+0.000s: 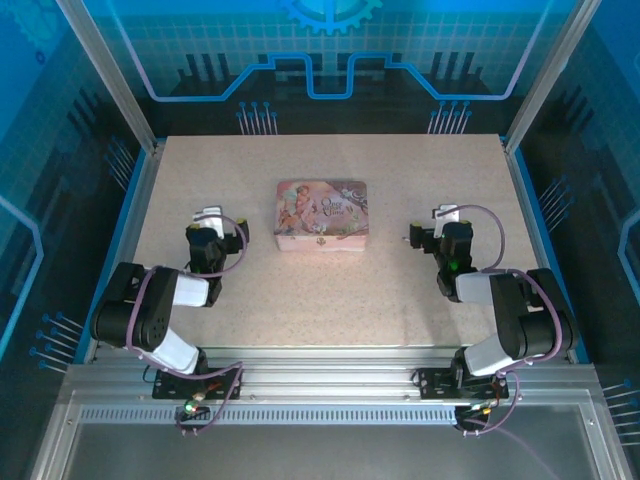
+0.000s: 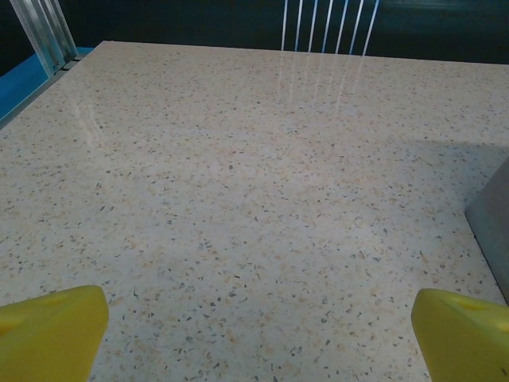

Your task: Unlock the padlock with the key

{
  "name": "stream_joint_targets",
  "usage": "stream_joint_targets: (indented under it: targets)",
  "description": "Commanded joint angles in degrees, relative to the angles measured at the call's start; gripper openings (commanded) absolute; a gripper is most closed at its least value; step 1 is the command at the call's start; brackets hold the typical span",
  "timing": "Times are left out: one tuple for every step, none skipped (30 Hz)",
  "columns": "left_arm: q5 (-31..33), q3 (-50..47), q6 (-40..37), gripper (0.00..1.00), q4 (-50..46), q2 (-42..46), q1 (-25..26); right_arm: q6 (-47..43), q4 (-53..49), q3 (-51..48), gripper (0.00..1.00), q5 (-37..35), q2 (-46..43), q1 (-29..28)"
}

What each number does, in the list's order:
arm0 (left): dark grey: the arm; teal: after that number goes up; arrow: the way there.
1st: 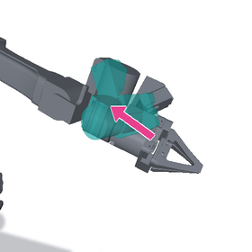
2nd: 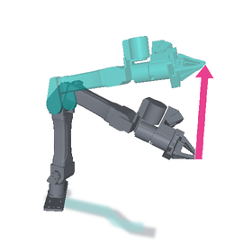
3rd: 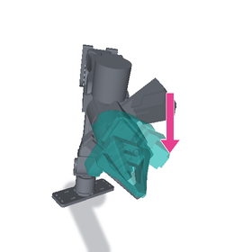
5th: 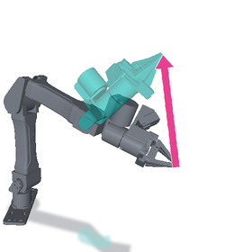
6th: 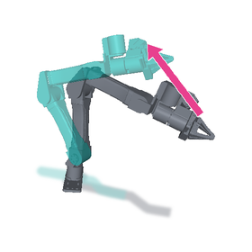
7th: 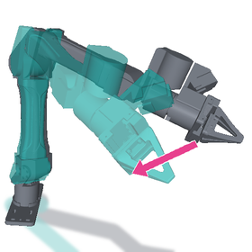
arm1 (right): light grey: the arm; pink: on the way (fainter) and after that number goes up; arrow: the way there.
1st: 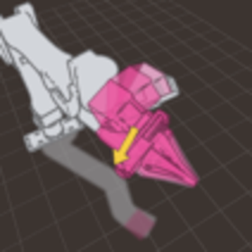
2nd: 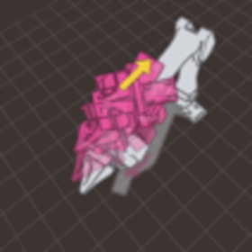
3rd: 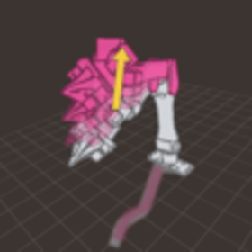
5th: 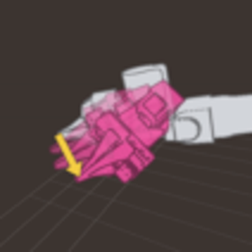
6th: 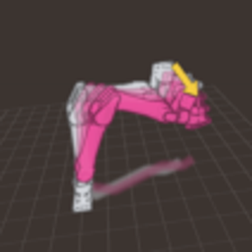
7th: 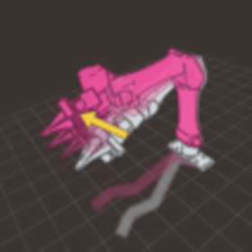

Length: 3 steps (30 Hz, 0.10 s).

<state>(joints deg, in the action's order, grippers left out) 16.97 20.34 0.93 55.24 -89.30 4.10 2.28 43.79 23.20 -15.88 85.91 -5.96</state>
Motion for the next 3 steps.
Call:
stream_joint_targets:
  targets:
    - [1.4, 0.1, -1.4, 0.99, 1.2, 0.0, 0.1, -0.3, 1.7, 0.5, 1.0, 0.7, 0.3, 0.5]
    - [1.1, 0.1, -1.4, 0.99, 1.3, 0.0, 0.1, -0.3, 1.8, 0.4, 1.0, 0.7, 0.3, 0.4]
    - [1.0, 0.1, -1.5, 0.99, 1.2, 0.1, 0.1, -0.3, 1.8, 0.4, 1.0, 0.8, 0.3, 0.5]
